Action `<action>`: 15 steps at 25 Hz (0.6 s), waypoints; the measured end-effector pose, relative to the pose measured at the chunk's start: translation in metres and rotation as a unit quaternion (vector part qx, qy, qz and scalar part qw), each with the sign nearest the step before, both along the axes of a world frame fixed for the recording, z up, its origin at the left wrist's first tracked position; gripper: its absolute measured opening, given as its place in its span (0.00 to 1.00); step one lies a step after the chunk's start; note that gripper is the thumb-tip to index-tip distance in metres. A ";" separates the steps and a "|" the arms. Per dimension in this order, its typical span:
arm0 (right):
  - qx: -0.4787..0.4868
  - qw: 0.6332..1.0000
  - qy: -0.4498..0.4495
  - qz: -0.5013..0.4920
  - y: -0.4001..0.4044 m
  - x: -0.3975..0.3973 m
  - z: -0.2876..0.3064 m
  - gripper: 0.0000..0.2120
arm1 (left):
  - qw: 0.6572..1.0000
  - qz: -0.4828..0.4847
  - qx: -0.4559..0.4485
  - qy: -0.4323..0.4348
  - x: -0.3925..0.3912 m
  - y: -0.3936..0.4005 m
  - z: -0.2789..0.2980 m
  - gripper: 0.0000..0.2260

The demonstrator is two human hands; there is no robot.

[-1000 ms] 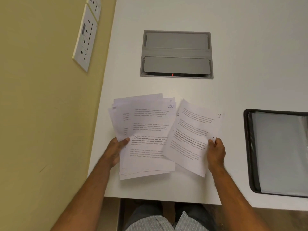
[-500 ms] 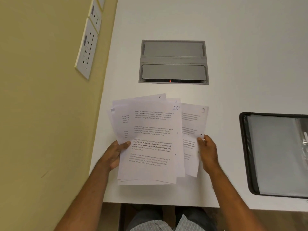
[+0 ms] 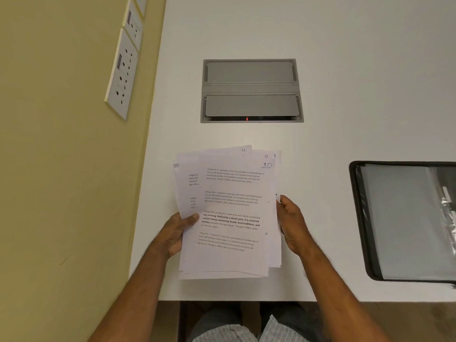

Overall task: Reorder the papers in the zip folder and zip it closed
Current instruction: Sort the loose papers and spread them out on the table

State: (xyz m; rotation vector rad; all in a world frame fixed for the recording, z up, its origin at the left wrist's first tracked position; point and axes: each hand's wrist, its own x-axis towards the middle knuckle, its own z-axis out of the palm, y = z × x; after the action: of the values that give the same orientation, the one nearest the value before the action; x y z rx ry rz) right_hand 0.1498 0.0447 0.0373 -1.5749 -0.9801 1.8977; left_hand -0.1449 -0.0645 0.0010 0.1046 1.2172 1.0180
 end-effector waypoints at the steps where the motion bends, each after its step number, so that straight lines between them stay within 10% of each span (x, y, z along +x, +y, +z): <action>1: -0.006 1.000 -0.003 0.000 -0.001 0.000 0.000 0.12 | 1.000 0.002 -0.001 0.005 0.000 -0.001 0.000 0.41; 6: 0.017 0.994 -0.089 -0.059 -0.004 -0.008 -0.002 0.13 | 0.997 0.043 -0.021 0.057 0.009 0.003 0.003 0.16; 15: 0.108 0.981 -0.145 -0.073 -0.010 -0.011 -0.013 0.08 | 0.997 0.048 -0.018 0.059 0.019 0.006 0.006 0.15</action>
State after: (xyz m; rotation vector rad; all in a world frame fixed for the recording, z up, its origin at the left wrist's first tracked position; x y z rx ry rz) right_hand 0.1385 0.0342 0.0243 -1.7697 -1.1142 1.4360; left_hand -0.1263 -0.0586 0.0074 0.0805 1.3587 1.0845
